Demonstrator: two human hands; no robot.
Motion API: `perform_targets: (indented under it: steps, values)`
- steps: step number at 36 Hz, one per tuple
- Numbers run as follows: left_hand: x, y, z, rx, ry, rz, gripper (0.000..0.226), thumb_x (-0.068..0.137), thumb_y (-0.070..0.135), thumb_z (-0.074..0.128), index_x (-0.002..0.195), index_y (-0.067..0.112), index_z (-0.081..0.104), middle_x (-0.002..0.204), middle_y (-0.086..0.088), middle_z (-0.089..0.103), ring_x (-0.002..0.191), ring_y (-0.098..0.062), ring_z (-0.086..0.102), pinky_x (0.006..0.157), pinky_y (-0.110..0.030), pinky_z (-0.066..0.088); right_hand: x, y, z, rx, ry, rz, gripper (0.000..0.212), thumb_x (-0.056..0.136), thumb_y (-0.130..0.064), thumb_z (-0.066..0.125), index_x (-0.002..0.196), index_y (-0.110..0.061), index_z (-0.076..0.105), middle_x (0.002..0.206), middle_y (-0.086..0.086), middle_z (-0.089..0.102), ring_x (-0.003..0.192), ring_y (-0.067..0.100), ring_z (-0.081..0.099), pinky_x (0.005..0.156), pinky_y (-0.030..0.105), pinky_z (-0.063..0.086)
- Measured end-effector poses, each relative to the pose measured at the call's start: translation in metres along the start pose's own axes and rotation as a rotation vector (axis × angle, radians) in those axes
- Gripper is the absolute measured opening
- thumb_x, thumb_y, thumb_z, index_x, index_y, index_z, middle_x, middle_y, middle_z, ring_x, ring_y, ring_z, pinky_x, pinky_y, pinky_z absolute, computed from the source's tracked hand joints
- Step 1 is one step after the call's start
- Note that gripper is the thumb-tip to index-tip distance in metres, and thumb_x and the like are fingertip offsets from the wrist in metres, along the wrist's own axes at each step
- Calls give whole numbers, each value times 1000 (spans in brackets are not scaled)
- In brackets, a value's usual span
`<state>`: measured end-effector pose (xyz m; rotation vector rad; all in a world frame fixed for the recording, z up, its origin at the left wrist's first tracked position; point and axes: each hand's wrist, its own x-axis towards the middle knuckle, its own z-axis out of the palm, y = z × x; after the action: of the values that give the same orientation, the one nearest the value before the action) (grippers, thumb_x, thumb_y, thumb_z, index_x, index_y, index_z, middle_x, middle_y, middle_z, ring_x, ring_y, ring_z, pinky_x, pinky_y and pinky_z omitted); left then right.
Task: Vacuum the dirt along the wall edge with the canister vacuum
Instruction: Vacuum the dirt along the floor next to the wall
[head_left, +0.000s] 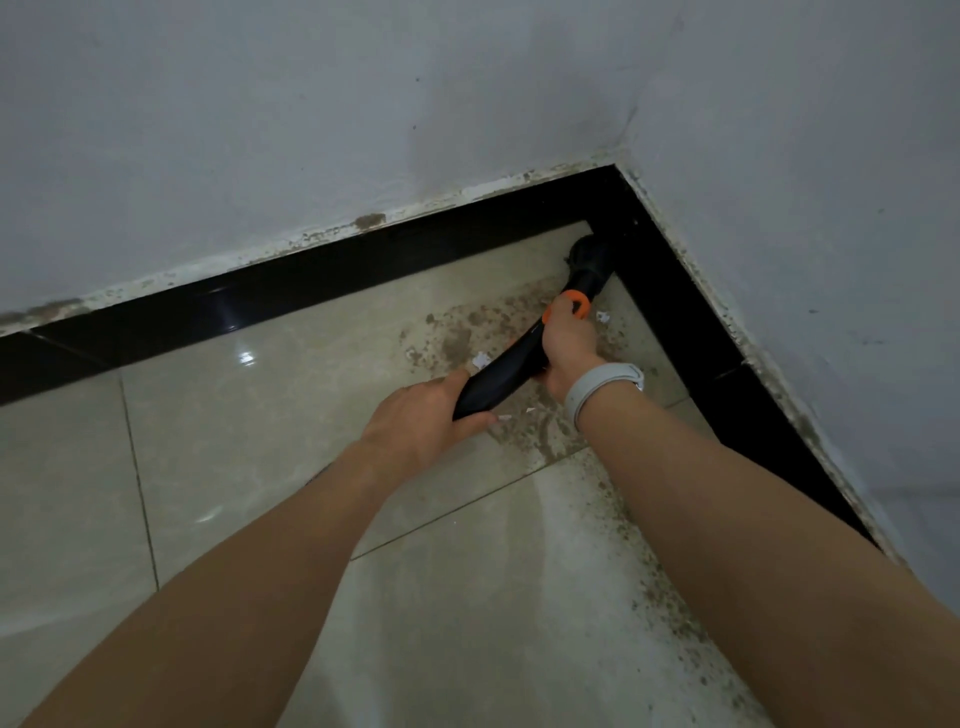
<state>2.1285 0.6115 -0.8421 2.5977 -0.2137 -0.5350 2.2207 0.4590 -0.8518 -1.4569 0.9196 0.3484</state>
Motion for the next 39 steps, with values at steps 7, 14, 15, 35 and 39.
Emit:
perform_targets:
  steps: [7, 14, 15, 35, 39]
  values:
    - [-10, -8, -14, 7, -110, 19, 40, 91, 55, 55, 114, 22, 50, 75, 12, 47, 72, -15, 52, 63, -28, 38, -14, 13, -7, 39, 31, 89, 53, 102, -43, 34, 138, -6, 41, 98, 6, 49, 96, 29, 50, 97, 49, 48]
    - [-21, 15, -28, 109, -95, 3, 43, 93, 54, 51, 118, 20, 49, 97, 0, 60, 81, -18, 55, 67, -29, 39, -30, 6, -23, 184, -65, 153, 56, 101, -43, 42, 145, -10, 32, 122, 11, 49, 101, 29, 50, 79, 43, 49]
    - [-20, 17, -33, 139, -84, -4, 44, 93, 55, 50, 119, 19, 48, 103, -2, 62, 86, -21, 58, 68, -29, 40, -32, 2, -22, 205, -87, 156, 56, 101, -43, 41, 146, -11, 32, 130, 12, 49, 104, 29, 50, 80, 43, 48]
    - [-5, -30, -47, 263, 18, -27, 49, 93, 61, 42, 121, 21, 44, 98, 0, 57, 81, -19, 54, 67, -31, 40, -27, -11, 34, 216, -194, 139, 57, 99, -48, 43, 145, -15, 34, 134, 15, 51, 113, 32, 55, 71, 44, 49]
    - [-33, -55, -47, 215, 18, -36, 47, 93, 61, 43, 115, 19, 45, 90, 4, 50, 76, -16, 52, 67, -31, 46, -51, 6, 52, 195, -211, 162, 49, 100, -43, 46, 139, -16, 36, 106, 10, 55, 89, 25, 56, 74, 44, 47]
